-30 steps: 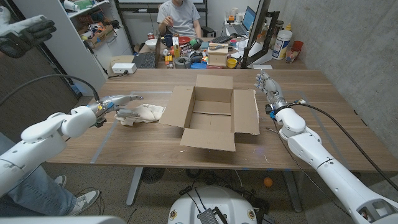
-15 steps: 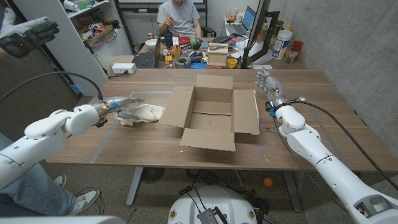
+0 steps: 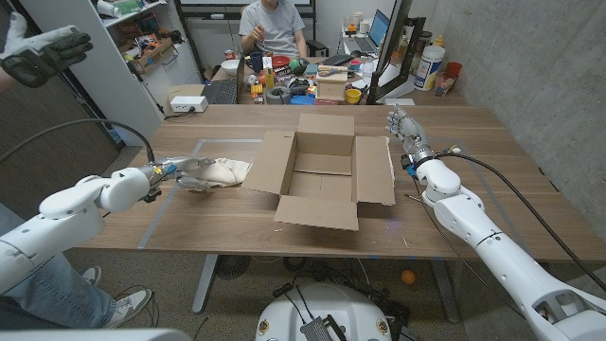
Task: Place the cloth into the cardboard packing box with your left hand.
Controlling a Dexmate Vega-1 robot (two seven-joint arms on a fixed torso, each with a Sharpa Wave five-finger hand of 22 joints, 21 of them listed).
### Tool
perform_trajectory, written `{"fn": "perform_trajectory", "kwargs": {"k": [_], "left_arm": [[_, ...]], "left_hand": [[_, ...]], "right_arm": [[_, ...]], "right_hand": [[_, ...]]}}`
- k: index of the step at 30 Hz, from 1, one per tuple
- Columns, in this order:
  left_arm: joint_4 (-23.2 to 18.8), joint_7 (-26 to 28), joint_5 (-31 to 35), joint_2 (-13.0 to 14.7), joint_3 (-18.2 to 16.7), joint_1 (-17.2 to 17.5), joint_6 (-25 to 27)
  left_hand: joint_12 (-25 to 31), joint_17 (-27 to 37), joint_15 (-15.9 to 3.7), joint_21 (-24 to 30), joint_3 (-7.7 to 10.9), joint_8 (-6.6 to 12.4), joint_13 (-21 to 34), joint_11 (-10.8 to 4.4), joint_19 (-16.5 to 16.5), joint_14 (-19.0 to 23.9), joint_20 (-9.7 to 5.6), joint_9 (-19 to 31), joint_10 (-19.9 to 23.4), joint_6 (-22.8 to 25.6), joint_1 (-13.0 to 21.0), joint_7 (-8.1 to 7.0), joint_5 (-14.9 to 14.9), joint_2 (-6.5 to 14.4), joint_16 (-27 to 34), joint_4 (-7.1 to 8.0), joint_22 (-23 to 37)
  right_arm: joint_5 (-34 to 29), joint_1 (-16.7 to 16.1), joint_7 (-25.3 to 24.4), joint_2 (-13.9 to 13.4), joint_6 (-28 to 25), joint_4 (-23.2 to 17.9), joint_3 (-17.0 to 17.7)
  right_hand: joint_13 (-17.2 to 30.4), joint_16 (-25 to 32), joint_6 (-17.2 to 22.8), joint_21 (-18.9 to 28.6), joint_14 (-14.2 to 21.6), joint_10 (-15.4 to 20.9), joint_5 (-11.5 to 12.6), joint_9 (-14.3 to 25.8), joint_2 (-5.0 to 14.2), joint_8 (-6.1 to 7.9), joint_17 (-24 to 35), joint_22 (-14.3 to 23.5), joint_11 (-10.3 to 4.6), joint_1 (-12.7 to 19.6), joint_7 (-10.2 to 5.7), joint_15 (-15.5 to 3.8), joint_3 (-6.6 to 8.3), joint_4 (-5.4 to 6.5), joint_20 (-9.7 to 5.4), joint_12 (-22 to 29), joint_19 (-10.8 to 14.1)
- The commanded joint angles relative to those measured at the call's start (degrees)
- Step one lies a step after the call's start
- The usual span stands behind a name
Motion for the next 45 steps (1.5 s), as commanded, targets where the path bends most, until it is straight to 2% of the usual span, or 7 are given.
{"fn": "perform_trajectory", "kwargs": {"k": [1,10,14,20,23,30,45], "left_arm": [[5.12,-0.73,-0.4,-2.24,6.7,-6.23,-1.97],[7.69,-0.03,1.0,-4.78,10.26,-10.29,-1.83],[6.31,0.25,2.39,-5.98,10.96,-10.54,1.34],[3.27,0.92,3.49,-6.75,10.43,-9.38,5.66],[1.94,1.13,2.85,-6.84,9.61,-8.46,6.9],[-0.79,1.66,1.93,-6.09,7.93,-6.32,8.47],[-9.65,1.67,2.86,-4.17,4.65,-3.77,12.35]], "left_hand": [[0.02,0.09,0.18,0.0,0.03,0.12,0.09,-0.18,0.29,0.58,0.17,0.34,0.25,-0.06,-0.01,-0.26,-0.27,-0.38,0.09,0.23,0.22],[0.74,0.13,-1.31,0.86,0.38,0.75,0.35,-2.59,3.06,2.59,-0.06,0.36,2.21,1.54,0.73,-0.69,-0.13,0.17,0.67,0.18,0.41],[4.27,0.74,-5.49,8.17,5.42,4.78,2.17,-2.44,26.9,15.91,-1.54,0.46,14.29,14.21,14.0,-1.35,-4.22,2.96,3.54,-2.16,0.3],[8.72,4.22,-11.47,17.58,9.82,13.03,6.46,-4.6,49.25,33.88,-12.52,1.6,28.12,35.42,24.76,-1.43,-10.23,4.62,9.2,-1.88,0.24],[12.13,12.2,-14.26,21.58,12.28,22.79,12.0,-3.03,54.69,43.09,-18.63,4.77,34.04,52.2,32.36,6.5,-9.19,4.46,13.52,-2.15,0.35],[15.3,16.63,-14.45,24.48,13.25,25.89,15.79,-2.73,57.07,47.38,-22.07,5.42,38.67,57.09,34.33,8.54,-8.13,3.6,15.12,-1.94,0.56],[16.65,18.88,-14.54,25.41,13.97,26.23,18.42,-2.11,56.33,48.93,-22.56,5.1,39.71,57.01,34.26,8.22,-7.55,3.36,15.36,-1.4,0.55]], "right_arm": [[-0.01,0.54,0.82,0.01,0.24,1.7,0.16],[0.66,0.48,1.45,0.4,0.34,3.89,0.35],[0.67,0.83,1.88,0.37,0.3,4.35,0.31],[0.74,1.39,2.58,0.39,0.4,4.69,0.24],[0.83,1.72,3.07,0.46,0.53,5.03,0.16],[1.01,2.17,3.97,0.54,0.5,5.26,-0.08],[2.18,-0.68,4.05,-0.08,2.74,2.99,1.37]], "right_hand": [[0.12,-0.11,0.49,-0.19,0.39,0.61,0.19,0.14,0.11,-0.11,0.1,0.25,0.24,-0.09,-0.09,-0.05,-0.1,-0.24,0.09,0.09,0.63],[0.12,-0.14,0.6,-0.29,0.46,0.72,0.19,0.14,0.11,-0.14,0.1,0.26,0.18,-0.08,-0.12,-0.08,-0.1,-0.27,0.08,0.01,0.68],[0.12,-0.17,0.62,-0.35,0.44,0.78,0.19,0.14,0.11,-0.18,0.11,0.26,0.2,-0.09,-0.1,0.0,-0.11,-0.26,0.07,-0.03,0.71],[0.13,-0.17,0.63,-0.44,0.51,0.8,0.18,0.14,0.12,-0.22,0.12,0.27,0.19,-0.11,-0.11,0.07,-0.12,-0.25,0.13,-0.11,0.69],[0.13,-0.21,0.64,-0.48,0.46,0.78,0.18,0.14,0.13,-0.24,0.13,0.27,0.22,-0.12,-0.1,0.04,-0.13,-0.25,0.13,-0.15,0.7],[0.13,-0.24,0.66,-0.57,0.46,0.8,0.18,0.15,0.13,-0.29,0.13,0.27,0.24,-0.12,-0.1,0.02,-0.13,-0.26,0.17,-0.24,0.71],[0.14,-0.3,0.69,-0.77,0.5,0.88,0.16,0.15,0.11,-0.39,0.14,0.28,0.38,-0.13,-0.07,0.11,-0.15,-0.28,0.19,-0.43,0.83]]}}
